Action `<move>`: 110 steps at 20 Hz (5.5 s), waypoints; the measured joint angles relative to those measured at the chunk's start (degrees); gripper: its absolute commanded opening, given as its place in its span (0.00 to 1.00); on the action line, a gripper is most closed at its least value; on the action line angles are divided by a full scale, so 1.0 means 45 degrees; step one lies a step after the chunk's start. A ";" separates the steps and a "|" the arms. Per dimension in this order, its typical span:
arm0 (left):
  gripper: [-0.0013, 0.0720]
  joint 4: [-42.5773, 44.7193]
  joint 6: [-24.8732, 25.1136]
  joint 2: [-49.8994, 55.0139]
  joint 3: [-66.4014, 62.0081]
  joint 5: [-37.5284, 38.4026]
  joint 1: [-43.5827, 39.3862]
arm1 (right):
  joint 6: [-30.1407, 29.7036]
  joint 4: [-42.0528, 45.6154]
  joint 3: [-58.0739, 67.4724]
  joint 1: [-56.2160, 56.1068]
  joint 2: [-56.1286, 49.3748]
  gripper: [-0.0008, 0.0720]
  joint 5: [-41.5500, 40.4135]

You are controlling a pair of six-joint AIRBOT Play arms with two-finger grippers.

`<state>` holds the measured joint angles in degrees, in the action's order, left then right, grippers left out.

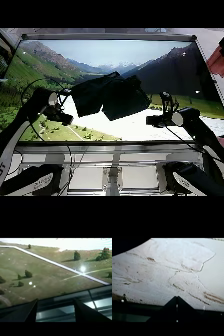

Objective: Fold the clothes and pants, and hang the long-sleeved shirts on hangers.

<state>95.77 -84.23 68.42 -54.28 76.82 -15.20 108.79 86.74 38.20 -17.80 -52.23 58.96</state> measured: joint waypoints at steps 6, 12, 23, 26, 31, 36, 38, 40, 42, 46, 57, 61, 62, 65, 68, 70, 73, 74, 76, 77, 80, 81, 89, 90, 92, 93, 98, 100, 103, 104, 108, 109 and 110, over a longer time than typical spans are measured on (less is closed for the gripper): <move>0.65 0.0053 0.0850 0.1117 -0.0641 -0.3371 0.0000 | -0.0024 -0.0233 0.0000 0.0000 0.0000 0.07 -0.0636; 0.65 -0.1345 0.2118 0.2633 -0.2414 -0.4507 0.0092 | -0.0092 -0.0287 0.0000 0.0000 0.0000 0.25 -0.1180; 0.65 -0.4226 0.2390 0.3837 -0.3089 -0.3361 0.0976 | -0.0112 -0.0306 0.0000 0.0000 0.0000 0.25 -0.1443; 0.65 -0.4765 0.1812 0.3842 -0.3104 -0.2851 0.1467 | -0.0112 -0.0306 0.0000 0.0000 0.0000 0.25 -0.1447; 0.65 -0.5333 0.1069 0.3725 -0.3109 -0.1894 0.2535 | -0.0112 -0.0311 0.0000 0.0000 0.0000 0.25 -0.1452; 0.64 -0.7397 0.1705 0.3687 -0.3109 -0.1938 0.2963 | -0.0112 -0.0311 0.0000 0.0000 0.0000 0.25 -0.1452; 0.64 -0.7912 0.1928 0.3696 -0.3094 -0.2045 0.2948 | -0.0112 -0.0316 0.0000 0.0000 0.0000 0.25 -0.1447; 0.64 -0.8204 0.2011 0.3711 -0.3070 -0.2079 0.2934 | -0.0112 -0.0311 0.0000 0.0000 0.0000 0.25 -0.1452; 0.64 -0.8315 0.1899 0.3716 -0.3060 -0.2118 0.2934 | -0.0112 -0.0316 0.0000 0.0000 0.0000 0.25 -0.1452; 0.51 -0.8106 0.1617 0.3721 -0.3055 -0.2142 0.2939 | -0.0107 -0.0316 0.0000 0.0000 0.0000 0.25 -0.1447; 0.06 -0.8306 0.1384 0.4891 -0.3055 -0.2414 0.2759 | -0.0102 -0.0321 0.0000 0.0000 0.0000 0.25 -0.1447; 0.06 -0.8340 0.1598 0.4629 -0.3055 -0.2788 0.3045 | -0.0126 -0.0194 0.0000 0.0005 0.0000 0.46 -0.1540; 0.06 -0.8170 0.1647 0.4347 -0.3055 -0.2812 0.3264 | -0.0223 -0.0005 0.0024 0.0010 0.0000 0.47 -0.1637; 0.06 -0.7223 0.1734 0.2793 -0.3055 -0.2880 0.4648 | -0.0602 0.0403 0.0393 0.0015 0.0000 0.47 -0.1831; 0.06 -0.5931 0.1792 0.0903 -0.3070 -0.2875 0.7023 | -0.1404 0.0612 0.1190 0.0015 0.0000 0.47 -0.1982; 0.06 -0.5178 0.1919 -0.0121 -0.3070 -0.2803 0.8888 | -0.1962 0.0680 0.1860 0.0015 -0.0005 0.47 -0.2016; 0.06 -0.4969 0.2025 -0.0942 -0.3070 -0.2735 1.1317 | -0.2521 0.0729 0.2846 0.0015 -0.0015 0.47 -0.2035; 0.06 -0.4993 0.2050 -0.1073 -0.3070 -0.2739 1.1929 | -0.2701 0.0743 0.3113 0.0015 -0.0019 0.47 -0.1991; 0.06 -0.4886 0.1943 -0.1229 -0.3070 -0.2900 1.2750 | -0.3143 0.0743 0.3633 0.0083 -0.0083 0.47 -0.1802; 0.06 -0.4571 0.1739 -0.1287 -0.3070 -0.3065 1.3056 | -0.3376 0.0738 0.3876 0.0199 -0.0180 0.47 -0.1637; 0.06 -0.3458 0.0869 -0.1399 -0.3079 -0.3599 1.3682 | -0.4255 0.0408 0.4571 0.1073 -0.0908 0.48 -0.1064; 0.06 -0.3060 0.0559 -0.1413 -0.3079 -0.3740 1.3828 | -0.4716 0.0000 0.4775 0.1525 -0.1316 0.48 -0.0869; 0.06 -0.0962 -0.0627 -0.1438 -0.3079 -0.4318 1.4299 | -0.9204 -0.5464 0.5979 0.5105 -0.6013 0.67 0.1719; 0.06 -0.0869 -0.0651 -0.1438 -0.3079 -0.4333 1.4314 | -0.9787 -0.5838 0.6047 0.5328 -0.6513 0.67 0.1948; 0.06 -0.0758 -0.0699 -0.1438 -0.3079 -0.4333 1.4333 | -1.1006 -0.6547 0.6125 0.5576 -0.7247 0.72 0.2327; 0.06 -0.0714 -0.0729 -0.1438 -0.3079 -0.4289 1.4338 | -1.1604 -0.6858 0.6154 0.5644 -0.7514 0.71 0.2448; 0.06 -0.0622 -0.0767 -0.1438 -0.3079 -0.3832 1.4338 | -1.3920 -0.7616 0.6620 0.5809 -0.8170 0.71 0.2166; 0.06 -0.0617 -0.0767 -0.1438 -0.3079 -0.3619 1.4338 | -1.4426 -0.7703 0.7116 0.5829 -0.8422 0.71 0.1953; 0.06 -0.0602 -0.0767 -0.1438 -0.3079 -0.3279 1.4338 | -1.4775 -0.7786 0.8077 0.5838 -0.9029 0.70 0.1899; 0.06 -0.0597 -0.0767 -0.1438 -0.3079 -0.3157 1.4338 | -1.4814 -0.7805 0.8378 0.5838 -0.9282 0.70 0.2006; 0.06 -0.0597 -0.0767 -0.1438 -0.3079 -0.2827 1.4338 | -1.4795 -0.7640 0.9151 0.5785 -1.0355 0.65 0.3162; 0.06 -0.0602 -0.0767 -0.1438 -0.3079 -0.2759 1.4338 | -1.4785 -0.7621 0.9233 0.5717 -1.0608 0.65 0.3473; 0.06 -0.0602 -0.0767 -0.1438 -0.3079 -0.2701 1.4338 | -1.4751 -0.7597 0.9292 0.5605 -1.0822 0.64 0.3716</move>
<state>93.06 -87.68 61.95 -68.14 64.66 49.32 42.41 52.56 80.01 7.42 -100.92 75.68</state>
